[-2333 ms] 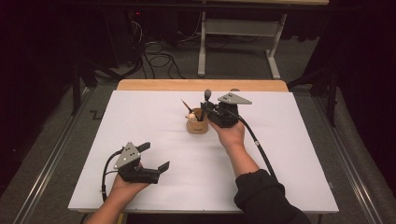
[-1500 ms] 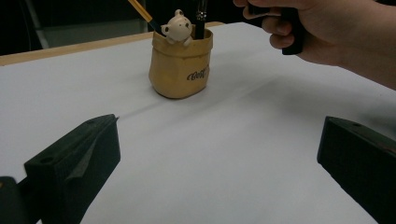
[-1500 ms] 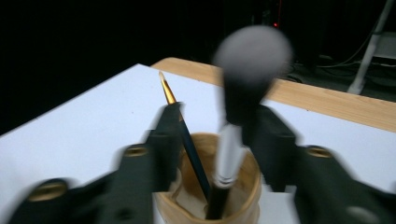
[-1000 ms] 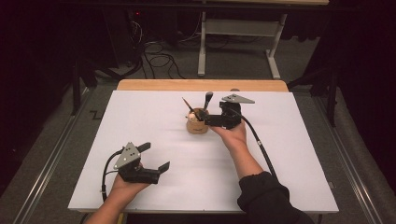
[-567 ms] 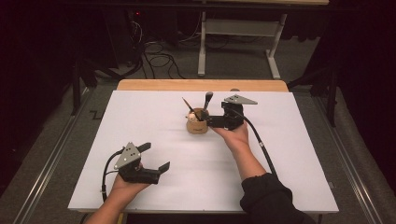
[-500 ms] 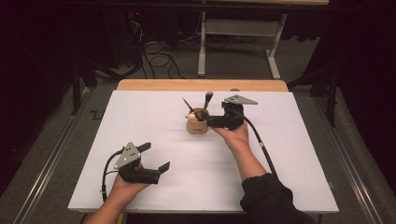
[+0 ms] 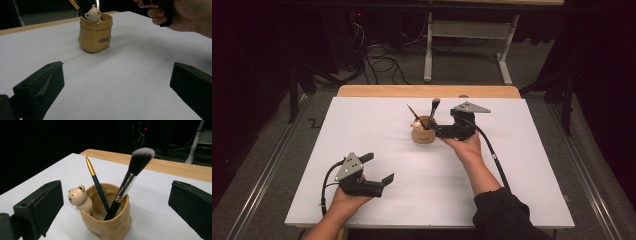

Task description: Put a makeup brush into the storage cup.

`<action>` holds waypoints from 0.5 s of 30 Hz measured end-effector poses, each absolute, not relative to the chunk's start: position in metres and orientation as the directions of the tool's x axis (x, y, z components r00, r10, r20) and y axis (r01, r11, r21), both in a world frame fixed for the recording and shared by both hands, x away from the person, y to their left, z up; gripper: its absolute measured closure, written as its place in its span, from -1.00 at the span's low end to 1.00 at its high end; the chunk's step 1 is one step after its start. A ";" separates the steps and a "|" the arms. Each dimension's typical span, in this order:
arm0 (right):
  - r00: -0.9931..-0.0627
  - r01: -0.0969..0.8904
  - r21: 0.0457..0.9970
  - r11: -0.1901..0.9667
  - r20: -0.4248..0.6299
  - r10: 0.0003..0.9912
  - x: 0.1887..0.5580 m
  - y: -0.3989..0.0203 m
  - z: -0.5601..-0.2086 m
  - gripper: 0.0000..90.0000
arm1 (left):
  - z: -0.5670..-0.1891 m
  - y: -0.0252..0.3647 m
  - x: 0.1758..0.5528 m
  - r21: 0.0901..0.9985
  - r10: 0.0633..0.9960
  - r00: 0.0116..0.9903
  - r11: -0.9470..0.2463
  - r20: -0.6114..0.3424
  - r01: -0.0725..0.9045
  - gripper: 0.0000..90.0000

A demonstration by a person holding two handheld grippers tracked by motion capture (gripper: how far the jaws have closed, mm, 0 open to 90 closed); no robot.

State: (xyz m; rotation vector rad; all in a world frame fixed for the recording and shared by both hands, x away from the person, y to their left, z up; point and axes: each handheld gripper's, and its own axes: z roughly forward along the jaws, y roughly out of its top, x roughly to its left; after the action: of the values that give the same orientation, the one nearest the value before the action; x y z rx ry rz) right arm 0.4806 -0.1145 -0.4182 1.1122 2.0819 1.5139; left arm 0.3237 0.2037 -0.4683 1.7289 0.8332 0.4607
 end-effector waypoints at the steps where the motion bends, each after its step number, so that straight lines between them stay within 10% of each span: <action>1: -0.639 0.394 0.910 0.131 0.168 0.751 0.479 -0.115 -0.418 -0.99 | -0.468 0.204 0.324 0.943 0.730 0.676 -0.144 -0.103 0.300 -0.99; 15: -0.651 0.387 0.910 0.149 0.155 0.743 0.465 -0.126 -0.419 -0.99 | -0.468 0.204 0.324 0.943 0.731 0.674 -0.146 -0.101 0.300 -0.99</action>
State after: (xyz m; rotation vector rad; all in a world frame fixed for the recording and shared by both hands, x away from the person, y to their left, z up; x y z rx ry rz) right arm 0.4650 -0.1255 -0.4185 1.0875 2.1020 1.5021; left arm 0.3241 0.2038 -0.4683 1.7307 0.8347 0.4639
